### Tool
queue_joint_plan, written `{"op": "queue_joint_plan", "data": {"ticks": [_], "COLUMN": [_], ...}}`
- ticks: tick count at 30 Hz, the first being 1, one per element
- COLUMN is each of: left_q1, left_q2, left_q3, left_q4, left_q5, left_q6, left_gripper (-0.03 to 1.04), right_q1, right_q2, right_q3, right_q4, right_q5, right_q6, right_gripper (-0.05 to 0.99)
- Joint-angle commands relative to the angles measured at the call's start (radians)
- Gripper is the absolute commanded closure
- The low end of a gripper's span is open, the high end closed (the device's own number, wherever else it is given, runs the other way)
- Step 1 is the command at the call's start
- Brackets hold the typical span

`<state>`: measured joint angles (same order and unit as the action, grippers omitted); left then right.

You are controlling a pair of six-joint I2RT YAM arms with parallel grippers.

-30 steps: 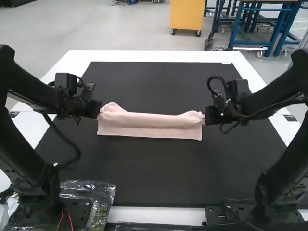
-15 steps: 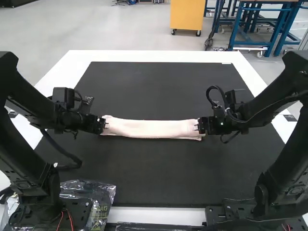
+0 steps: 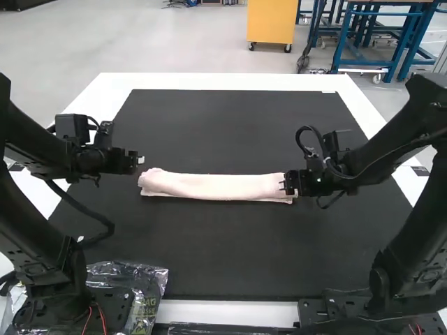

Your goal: Fold the towel.

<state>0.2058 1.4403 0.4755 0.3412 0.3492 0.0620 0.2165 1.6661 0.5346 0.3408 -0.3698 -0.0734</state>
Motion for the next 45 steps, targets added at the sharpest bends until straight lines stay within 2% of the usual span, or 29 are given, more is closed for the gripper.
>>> {"op": "queue_joint_plan", "data": {"ticks": [1, 8, 10, 11, 12, 14, 15, 20, 27, 31, 35, 39, 42, 45], "left_q1": [0.010, 0.006, 0.006, 0.006, 0.006, 0.006, 0.007, 0.010, 0.004, 0.003, 0.003, 0.001, 0.001, 0.001], "left_q2": [-0.032, -0.066, -0.072, -0.075, -0.075, -0.078, -0.078, -0.092, -0.098, -0.100, -0.100, -0.100, -0.100, -0.098], "left_q3": [0.018, 0.018, 0.017, 0.015, 0.012, 0.011, 0.011, 0.012, 0.029, 0.034, 0.029, 0.029, 0.028, 0.025], "left_q4": [0.001, -0.008, -0.010, -0.011, -0.011, -0.011, -0.013, -0.018, -0.019, -0.013, -0.010, -0.008, -0.005, -0.004], "left_q5": [0.024, 0.028, 0.030, 0.030, 0.031, 0.031, 0.031, 0.033, 0.031, 0.030, 0.028, 0.027, 0.027, 0.027], "left_q6": [-0.025, -0.044, -0.044, -0.044, -0.044, -0.051, -0.051, -0.053, -0.053, -0.053, -0.053, -0.048, -0.045, -0.044], "left_gripper": [0.04, 0.04, 0.04, 0.04, 0.04, 0.04, 0.04, 0.04, 0.04, 0.04, 0.04, 0.04, 0.04, 0.04], "right_q1": [0.018, 0.021, 0.024, 0.029, 0.034, 0.038, 0.038, 0.006, -0.258, -0.348, -0.328, -0.218, -0.111, -0.009], "right_q2": [0.026, 0.061, 0.077, 0.084, 0.095, 0.126, 0.142, 0.158, -0.009, -0.095, -0.141, -0.144, -0.144, -0.143], "right_q3": [0.024, 0.034, 0.044, 0.047, 0.047, 0.048, 0.053, 0.070, 0.085, 0.128, 0.154, 0.154, 0.154, 0.156], "right_q4": [0.017, 0.050, 0.050, 0.050, 0.052, 0.060, 0.060, 0.003, -0.158, -0.261, -0.312, -0.310, -0.298, -0.238], "right_q5": [0.003, 0.006, 0.005, -0.001, -0.015, -0.095, -0.098, -0.103, -0.104, -0.121, -0.132, -0.135, -0.127, -0.113], "right_q6": [0.011, 0.011, 0.009, 0.007, 0.007, 0.011, 0.003, -0.035, -0.149, -0.201, -0.204, -0.180, -0.132, -0.058], "right_gripper": [0.03, 0.03, 0.09, 0.17, 0.30, 0.68, 0.95, 0.96, 0.96, 0.96, 0.96, 0.96, 0.96, 0.96]}}
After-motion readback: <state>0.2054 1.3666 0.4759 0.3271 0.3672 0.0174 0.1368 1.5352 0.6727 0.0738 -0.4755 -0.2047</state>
